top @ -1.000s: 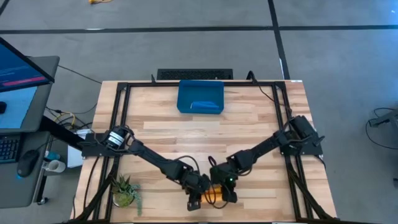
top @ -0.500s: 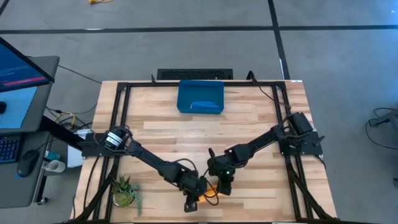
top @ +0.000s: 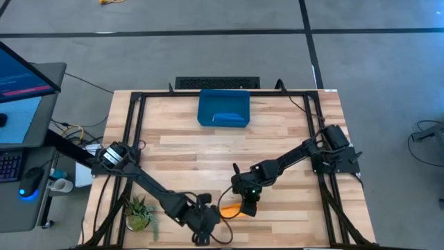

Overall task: Roll microfiber towels into tight, uniform cylinder then place into a basket
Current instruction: Roll the orange microfiber towel

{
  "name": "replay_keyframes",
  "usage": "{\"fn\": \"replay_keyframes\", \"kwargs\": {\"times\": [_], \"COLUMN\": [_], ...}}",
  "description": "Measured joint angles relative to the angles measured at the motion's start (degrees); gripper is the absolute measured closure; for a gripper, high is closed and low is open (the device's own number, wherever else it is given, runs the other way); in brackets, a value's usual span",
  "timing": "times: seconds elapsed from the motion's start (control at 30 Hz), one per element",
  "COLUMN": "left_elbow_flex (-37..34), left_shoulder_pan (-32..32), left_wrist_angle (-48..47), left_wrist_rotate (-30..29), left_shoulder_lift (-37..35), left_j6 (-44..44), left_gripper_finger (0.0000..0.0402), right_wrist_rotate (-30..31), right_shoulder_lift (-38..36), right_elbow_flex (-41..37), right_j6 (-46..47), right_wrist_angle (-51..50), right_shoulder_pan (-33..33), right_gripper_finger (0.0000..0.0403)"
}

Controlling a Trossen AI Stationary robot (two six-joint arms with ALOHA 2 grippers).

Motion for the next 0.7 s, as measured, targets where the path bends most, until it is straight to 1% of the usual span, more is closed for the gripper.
{"fn": "replay_keyframes", "kwargs": {"times": [0.1,0.2,0.27,0.37,0.47,0.63,0.7], "left_elbow_flex": [0.0,0.0,0.1,0.1,0.1,0.2,0.2], "left_shoulder_pan": [-0.5,-0.8,-0.7,0.0,1.2,2.5,2.9], "left_wrist_angle": [1.0,5.0,7.5,8.7,8.7,12.6,12.3], "left_wrist_rotate": [-3.8,-8.4,-9.8,-9.9,-9.3,-6.8,-7.6], "left_shoulder_lift": [0.0,0.0,0.0,-0.1,0.1,3.9,5.2], "left_j6": [2.1,8.7,13.8,17.5,17.8,18.3,17.2], "left_gripper_finger": [0.0351,0.0351,0.0351,0.0351,0.0351,0.0351,0.0351], "right_wrist_rotate": [0.0,0.0,0.0,0.0,0.1,0.5,0.5], "right_shoulder_lift": [0.0,0.0,0.0,0.0,0.1,0.1,0.1], "right_elbow_flex": [0.0,0.0,0.0,0.0,0.0,0.0,0.0], "right_j6": [0.0,0.0,0.0,0.0,-0.1,-0.3,-0.5], "right_wrist_angle": [0.0,0.0,0.0,0.0,0.1,0.0,0.0], "right_shoulder_pan": [-0.2,-0.5,-0.6,-0.6,-0.6,-0.6,-0.6], "right_gripper_finger": [0.0364,0.0364,0.0364,0.0364,0.0363,0.0363,0.0363]}}
